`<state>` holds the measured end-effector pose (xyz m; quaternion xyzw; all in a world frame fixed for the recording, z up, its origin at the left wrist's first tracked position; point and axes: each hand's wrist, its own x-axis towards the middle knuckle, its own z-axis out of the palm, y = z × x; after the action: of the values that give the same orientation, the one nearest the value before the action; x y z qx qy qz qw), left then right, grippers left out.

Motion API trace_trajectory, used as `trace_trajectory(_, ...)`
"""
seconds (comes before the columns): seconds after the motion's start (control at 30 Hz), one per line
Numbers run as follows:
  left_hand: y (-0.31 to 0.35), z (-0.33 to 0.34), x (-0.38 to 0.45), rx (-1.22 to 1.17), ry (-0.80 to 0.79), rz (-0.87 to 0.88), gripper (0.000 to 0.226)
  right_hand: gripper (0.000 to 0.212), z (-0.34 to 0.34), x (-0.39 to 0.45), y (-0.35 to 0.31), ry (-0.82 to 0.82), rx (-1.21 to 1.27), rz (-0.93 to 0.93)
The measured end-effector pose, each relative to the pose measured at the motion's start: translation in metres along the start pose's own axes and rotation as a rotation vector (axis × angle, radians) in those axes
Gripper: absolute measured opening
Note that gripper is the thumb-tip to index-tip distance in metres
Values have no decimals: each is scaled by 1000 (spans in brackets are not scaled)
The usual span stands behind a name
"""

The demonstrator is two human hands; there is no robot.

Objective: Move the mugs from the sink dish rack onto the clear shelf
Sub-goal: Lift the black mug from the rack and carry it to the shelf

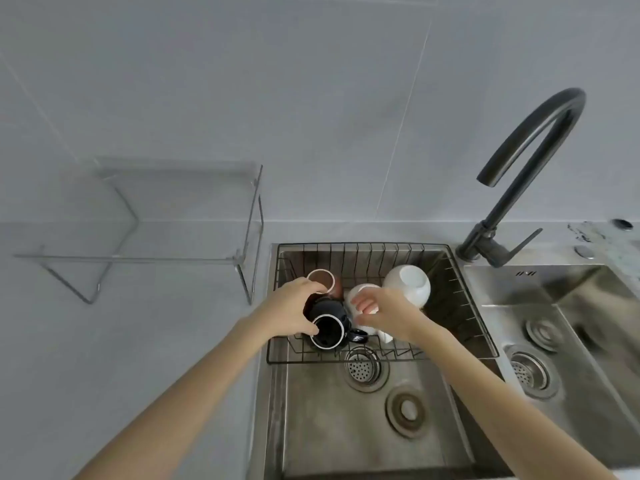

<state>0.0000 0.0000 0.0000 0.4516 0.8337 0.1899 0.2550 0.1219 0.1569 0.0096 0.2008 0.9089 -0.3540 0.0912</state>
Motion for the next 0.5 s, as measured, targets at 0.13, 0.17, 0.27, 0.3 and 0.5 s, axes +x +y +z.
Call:
trace_trajectory(0.13,-12,18,-2,84,3,3,72,29,16,2,18,-71,-51,65)
trace_trajectory(0.17,-15,24,-3,109,6,10,72,31,21,3,22,-97,-63,78)
trace_trajectory(0.27,-20,38,-2,138,50,31,72,33,31,5,29,-87,-90,75)
trace_trajectory(0.3,-22,41,-1,130,59,25,73,33,33,6,30,-78,-102,77)
trace_trajectory(0.5,-25,49,5,27,35,-39,84,30,40,9,37,-50,-112,88)
